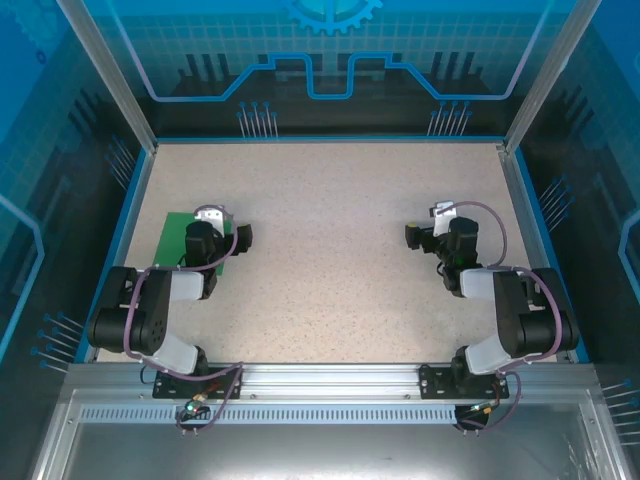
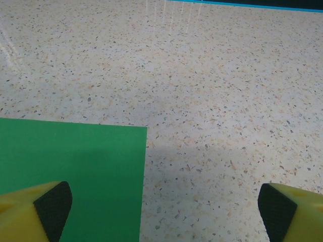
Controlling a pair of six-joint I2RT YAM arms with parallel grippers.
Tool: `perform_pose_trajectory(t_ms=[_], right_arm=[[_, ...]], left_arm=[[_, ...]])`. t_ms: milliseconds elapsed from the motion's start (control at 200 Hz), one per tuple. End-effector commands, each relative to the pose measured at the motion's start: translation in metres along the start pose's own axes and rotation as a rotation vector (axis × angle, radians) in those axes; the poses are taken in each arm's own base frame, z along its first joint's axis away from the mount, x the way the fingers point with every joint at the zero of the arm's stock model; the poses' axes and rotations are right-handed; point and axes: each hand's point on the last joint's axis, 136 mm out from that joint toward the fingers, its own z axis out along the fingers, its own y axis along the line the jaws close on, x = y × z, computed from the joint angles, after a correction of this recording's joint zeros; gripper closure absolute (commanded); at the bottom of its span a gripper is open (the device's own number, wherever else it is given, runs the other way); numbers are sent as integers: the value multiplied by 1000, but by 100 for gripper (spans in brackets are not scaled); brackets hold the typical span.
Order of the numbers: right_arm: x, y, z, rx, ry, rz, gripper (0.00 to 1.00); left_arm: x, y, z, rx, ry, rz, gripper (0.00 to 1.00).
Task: Fold a paper plane with a square sheet of paper (pick it up from the middle)
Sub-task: Move the square sheet of paper to the center of the table.
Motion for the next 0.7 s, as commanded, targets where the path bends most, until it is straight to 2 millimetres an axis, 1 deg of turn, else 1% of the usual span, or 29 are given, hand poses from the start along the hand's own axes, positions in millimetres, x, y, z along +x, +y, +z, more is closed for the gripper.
perform_pose_trajectory(t_ms=[0,570,630,695], right_arm=[[-10,4,0,-22,-34,-15,1],[-10,4,-1,-26,-37,-11,1],[-13,4,-2,-29,-42,-12,1],[-20,6,-8,-35,-55,-17,1]], left_arm=[[-16,-5,-1,29,-50,18,1],[-15,-4,-1,40,-47,9,1],[-16,-5,-1,39,-51,10,1],[-24,-5,-3,31,-44,8,1]])
